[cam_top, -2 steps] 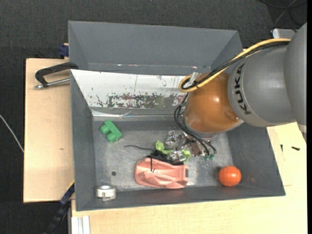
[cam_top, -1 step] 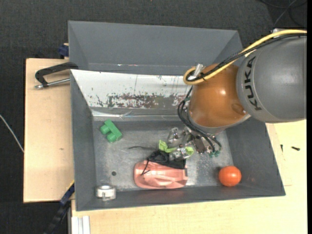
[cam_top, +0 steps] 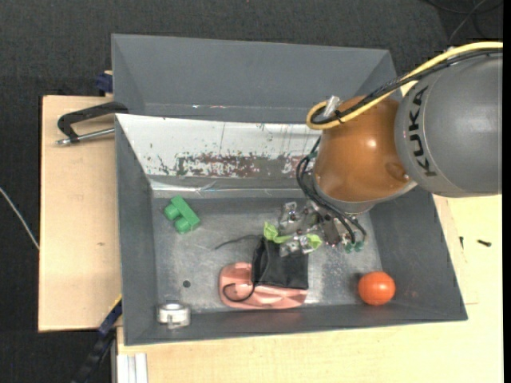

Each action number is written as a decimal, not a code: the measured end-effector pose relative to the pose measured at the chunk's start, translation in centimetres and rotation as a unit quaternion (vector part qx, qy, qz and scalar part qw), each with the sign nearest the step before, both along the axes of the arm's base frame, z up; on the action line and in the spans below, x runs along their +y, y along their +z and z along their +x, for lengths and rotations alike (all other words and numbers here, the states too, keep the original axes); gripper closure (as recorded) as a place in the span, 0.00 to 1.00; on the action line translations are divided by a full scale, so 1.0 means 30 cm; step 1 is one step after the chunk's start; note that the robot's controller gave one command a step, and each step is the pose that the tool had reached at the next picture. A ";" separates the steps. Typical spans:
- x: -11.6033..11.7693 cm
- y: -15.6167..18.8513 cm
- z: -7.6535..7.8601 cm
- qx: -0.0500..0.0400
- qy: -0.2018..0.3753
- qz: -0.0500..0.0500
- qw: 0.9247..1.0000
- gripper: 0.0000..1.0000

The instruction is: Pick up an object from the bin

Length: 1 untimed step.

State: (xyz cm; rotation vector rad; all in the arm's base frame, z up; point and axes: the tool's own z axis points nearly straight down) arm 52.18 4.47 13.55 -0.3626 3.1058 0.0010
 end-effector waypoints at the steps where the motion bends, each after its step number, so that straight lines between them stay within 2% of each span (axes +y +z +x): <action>1: -0.003 -0.039 -0.004 0.004 -0.006 0.000 1.000 1.00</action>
Offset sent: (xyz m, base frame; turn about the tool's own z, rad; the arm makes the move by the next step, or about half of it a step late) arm 0.0206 -0.0373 0.0570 -0.0694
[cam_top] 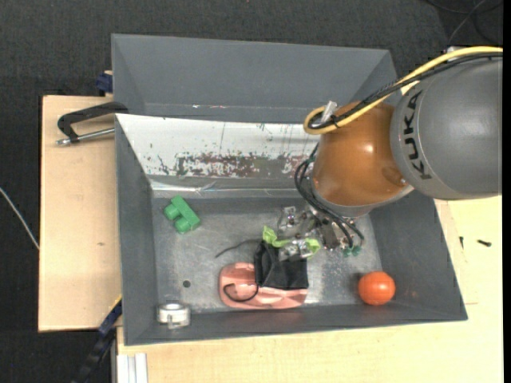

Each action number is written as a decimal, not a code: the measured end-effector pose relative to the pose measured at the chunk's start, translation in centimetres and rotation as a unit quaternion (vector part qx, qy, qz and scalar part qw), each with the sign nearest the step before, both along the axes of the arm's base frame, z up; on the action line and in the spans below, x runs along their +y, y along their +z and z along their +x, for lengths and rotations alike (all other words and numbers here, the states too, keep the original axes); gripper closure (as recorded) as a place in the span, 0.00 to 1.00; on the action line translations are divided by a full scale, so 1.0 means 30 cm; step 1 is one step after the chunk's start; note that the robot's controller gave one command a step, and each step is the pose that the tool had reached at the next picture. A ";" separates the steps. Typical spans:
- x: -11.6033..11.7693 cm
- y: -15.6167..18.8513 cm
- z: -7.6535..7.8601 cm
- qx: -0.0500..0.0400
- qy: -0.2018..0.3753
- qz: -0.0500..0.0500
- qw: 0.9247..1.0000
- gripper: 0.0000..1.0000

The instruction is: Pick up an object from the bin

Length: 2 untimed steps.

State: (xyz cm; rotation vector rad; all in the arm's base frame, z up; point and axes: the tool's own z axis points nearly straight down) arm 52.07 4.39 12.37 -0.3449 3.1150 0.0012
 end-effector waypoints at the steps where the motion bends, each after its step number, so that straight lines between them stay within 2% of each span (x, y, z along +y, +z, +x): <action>1: -0.120 0.232 0.077 0.001 0.040 0.000 0.999 1.00; 2: -0.120 0.232 0.077 0.001 0.040 0.000 0.999 1.00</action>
Offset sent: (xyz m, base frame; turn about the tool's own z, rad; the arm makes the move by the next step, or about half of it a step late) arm 0.0000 0.0000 0.0000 0.0000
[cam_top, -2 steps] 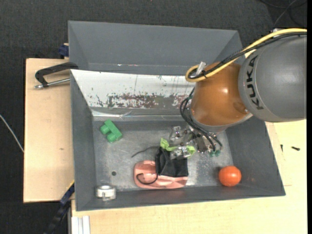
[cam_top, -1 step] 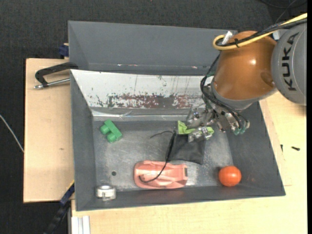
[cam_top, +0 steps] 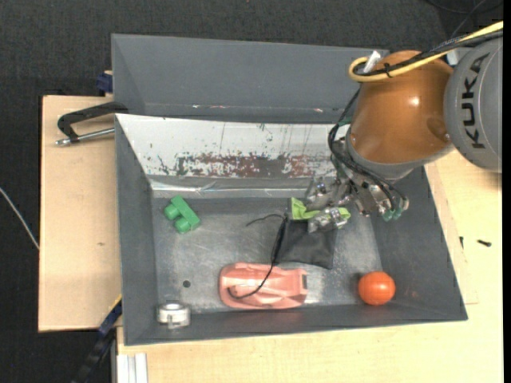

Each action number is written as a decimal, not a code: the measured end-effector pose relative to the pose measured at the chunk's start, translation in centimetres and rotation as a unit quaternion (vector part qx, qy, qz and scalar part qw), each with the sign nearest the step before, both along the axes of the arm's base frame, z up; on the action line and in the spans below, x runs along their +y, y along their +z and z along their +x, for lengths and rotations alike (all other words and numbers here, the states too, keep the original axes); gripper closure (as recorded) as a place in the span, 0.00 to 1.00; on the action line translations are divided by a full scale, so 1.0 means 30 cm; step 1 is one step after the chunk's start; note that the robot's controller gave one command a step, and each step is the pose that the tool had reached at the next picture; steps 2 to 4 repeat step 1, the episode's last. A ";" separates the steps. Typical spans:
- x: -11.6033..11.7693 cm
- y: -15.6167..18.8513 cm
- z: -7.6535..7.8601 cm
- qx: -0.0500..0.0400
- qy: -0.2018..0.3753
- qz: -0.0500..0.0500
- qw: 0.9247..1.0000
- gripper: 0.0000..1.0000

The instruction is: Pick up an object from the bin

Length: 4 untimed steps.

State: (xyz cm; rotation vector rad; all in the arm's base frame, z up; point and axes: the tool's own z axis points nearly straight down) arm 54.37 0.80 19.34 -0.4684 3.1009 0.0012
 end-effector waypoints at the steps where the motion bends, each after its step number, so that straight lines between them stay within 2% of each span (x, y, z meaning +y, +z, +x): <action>1: 0.012 0.037 0.005 0.002 0.025 -0.001 1.000 1.00; 4: 0.012 0.037 0.005 0.002 0.025 -0.001 1.000 1.00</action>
Offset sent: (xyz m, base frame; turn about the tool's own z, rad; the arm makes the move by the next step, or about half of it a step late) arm 0.0562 0.0128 0.0752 0.1415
